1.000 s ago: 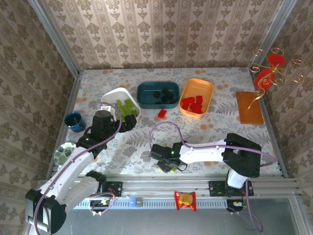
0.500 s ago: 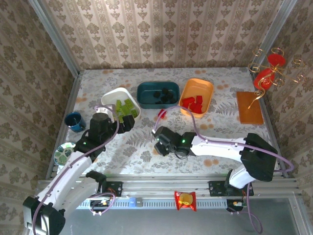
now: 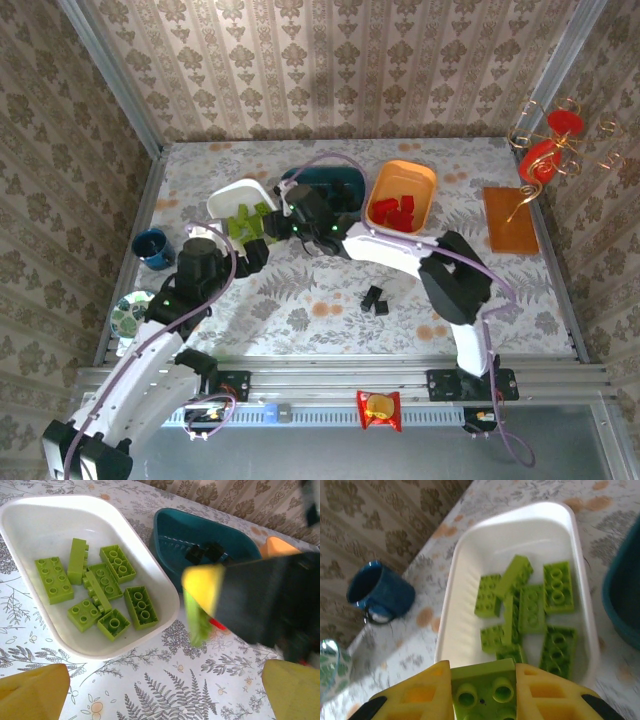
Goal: Sort the legos into containers by color
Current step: Place the lego in the container.
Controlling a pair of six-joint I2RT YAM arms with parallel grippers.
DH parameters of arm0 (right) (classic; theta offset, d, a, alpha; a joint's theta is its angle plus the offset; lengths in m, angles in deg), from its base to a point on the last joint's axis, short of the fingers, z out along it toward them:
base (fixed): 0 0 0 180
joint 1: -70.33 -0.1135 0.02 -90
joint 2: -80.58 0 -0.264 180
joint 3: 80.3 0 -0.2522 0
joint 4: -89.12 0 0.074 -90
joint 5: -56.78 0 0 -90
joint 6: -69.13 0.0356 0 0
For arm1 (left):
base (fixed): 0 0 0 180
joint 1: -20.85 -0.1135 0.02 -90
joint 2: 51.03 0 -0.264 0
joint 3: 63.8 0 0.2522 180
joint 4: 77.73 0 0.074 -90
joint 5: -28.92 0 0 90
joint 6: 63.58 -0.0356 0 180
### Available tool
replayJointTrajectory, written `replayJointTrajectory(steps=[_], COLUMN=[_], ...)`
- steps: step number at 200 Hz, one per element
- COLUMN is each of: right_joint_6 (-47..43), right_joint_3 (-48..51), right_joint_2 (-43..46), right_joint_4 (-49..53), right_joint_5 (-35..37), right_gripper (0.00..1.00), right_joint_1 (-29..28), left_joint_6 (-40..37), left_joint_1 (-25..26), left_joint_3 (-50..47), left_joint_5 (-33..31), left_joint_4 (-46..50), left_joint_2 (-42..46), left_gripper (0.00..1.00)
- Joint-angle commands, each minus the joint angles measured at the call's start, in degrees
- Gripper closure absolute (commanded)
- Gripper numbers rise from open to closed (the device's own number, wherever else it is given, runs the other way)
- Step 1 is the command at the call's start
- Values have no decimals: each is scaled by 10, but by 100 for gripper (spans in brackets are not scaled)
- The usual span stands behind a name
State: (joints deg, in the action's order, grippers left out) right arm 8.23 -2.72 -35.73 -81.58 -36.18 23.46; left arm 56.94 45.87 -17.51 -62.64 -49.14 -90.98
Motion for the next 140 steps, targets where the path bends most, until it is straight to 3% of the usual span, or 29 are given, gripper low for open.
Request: replayJointTrajectory(steps=[1,16,37,53,111,140], right_joint_6=[41,46,54,52,38,45], right_joint_3=[-82,-134,-162,-135,87,188], right_joint_2=[-65,-106,-129,-102,102,202], right_joint_4=[0,22,39,25,5,114], right_joint_5=[-43,-56,-64,-65,-19,55], right_gripper=[73,67,38,28,24,25], right_joint_1=[10,15,23,26,21,11], left_joint_6=[9,10,12,13,20,33], left_joint_1=[-3,-4,-3,-4,-3,6], left_joint_3=[-1,-3,-7,-8,-15,-30], left_joint_5=[-8,-6,0,6,43,75], left_joint_4=[20,22,16,10,-38,-85], left_joint_2=[12,12,8,3,-36,-67], left_gripper=[0,0,0,0,0,0])
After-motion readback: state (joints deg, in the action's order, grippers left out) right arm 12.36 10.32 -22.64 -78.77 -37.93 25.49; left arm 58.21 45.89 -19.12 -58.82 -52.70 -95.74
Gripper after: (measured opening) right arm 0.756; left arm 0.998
